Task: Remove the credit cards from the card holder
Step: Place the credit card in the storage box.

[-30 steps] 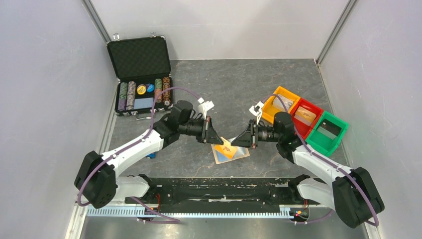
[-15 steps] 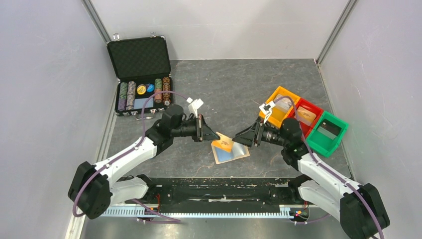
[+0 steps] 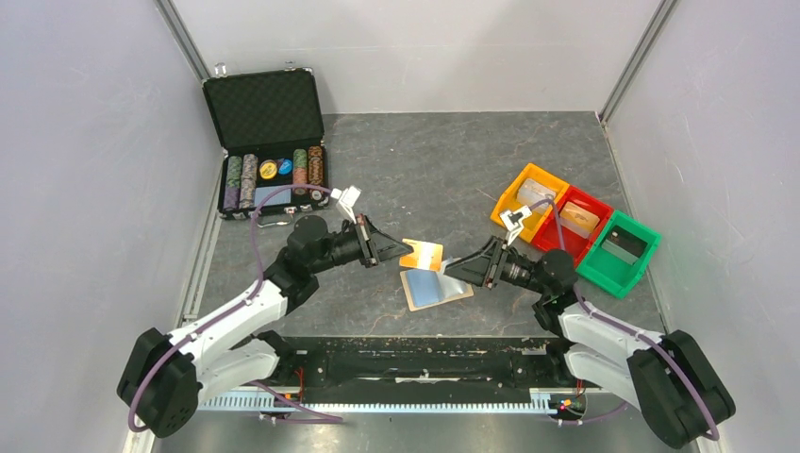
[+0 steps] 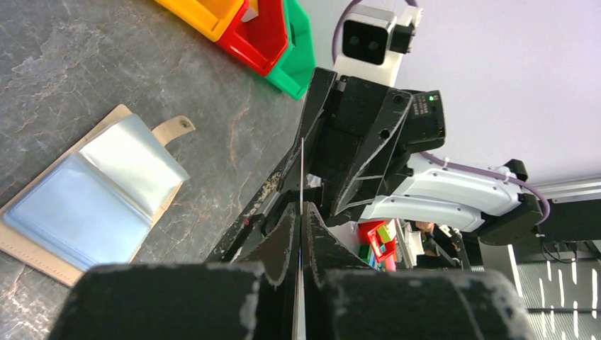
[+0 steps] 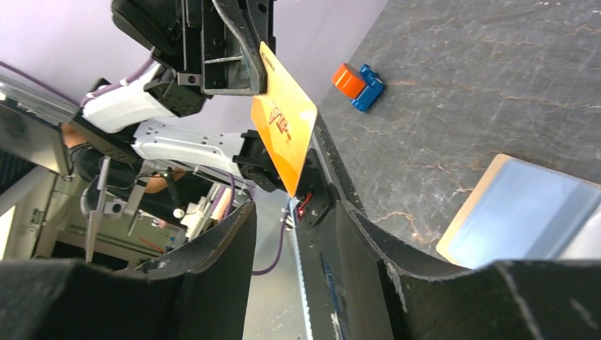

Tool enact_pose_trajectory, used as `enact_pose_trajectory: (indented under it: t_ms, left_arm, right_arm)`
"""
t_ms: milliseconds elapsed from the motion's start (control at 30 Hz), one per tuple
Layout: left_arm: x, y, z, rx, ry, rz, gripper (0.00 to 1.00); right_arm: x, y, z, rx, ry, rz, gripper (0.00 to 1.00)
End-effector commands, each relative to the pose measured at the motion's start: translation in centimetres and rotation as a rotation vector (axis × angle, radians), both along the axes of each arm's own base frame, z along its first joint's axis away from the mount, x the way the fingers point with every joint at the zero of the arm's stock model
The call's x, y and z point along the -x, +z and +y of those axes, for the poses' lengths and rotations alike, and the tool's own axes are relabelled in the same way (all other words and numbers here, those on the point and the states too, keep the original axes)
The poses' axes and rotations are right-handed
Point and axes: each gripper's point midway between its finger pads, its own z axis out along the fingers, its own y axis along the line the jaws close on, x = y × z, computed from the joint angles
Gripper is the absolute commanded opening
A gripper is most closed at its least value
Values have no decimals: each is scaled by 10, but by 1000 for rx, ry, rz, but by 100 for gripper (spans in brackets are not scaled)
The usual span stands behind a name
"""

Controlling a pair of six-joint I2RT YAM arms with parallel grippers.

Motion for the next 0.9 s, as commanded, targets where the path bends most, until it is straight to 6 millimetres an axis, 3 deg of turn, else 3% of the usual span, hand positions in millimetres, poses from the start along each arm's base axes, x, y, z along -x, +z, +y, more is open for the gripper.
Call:
enact_pose_trajectory:
  t_ms: [0,233,400,567,700,800,867]
  left_arm:
    - [-6,28,4,117,62,-39,2]
    - [-7,25,4,136,73,-2,2]
    - [-3,33,2,208,52,-1,2]
    - [1,28,1,199,30,-4,2]
    - [2,23,5,213,47,16,2]
    - [1,19,3,180,38,36,3]
    - [2,22,1,179,20,36,8]
  right_arm:
    - [8,30,2,-109,27,-86,46]
    - [4,41,9,-142,33,-82,42]
    - [2,46,22,-147,67,-85,37]
    - [6,62,20,-240,77,-98,23]
    - [-1,57,20,-243,44,-58,18]
    - [-4,56,17,-258,12,-57,3]
    - [-5,59,17,-267,14,-55,0]
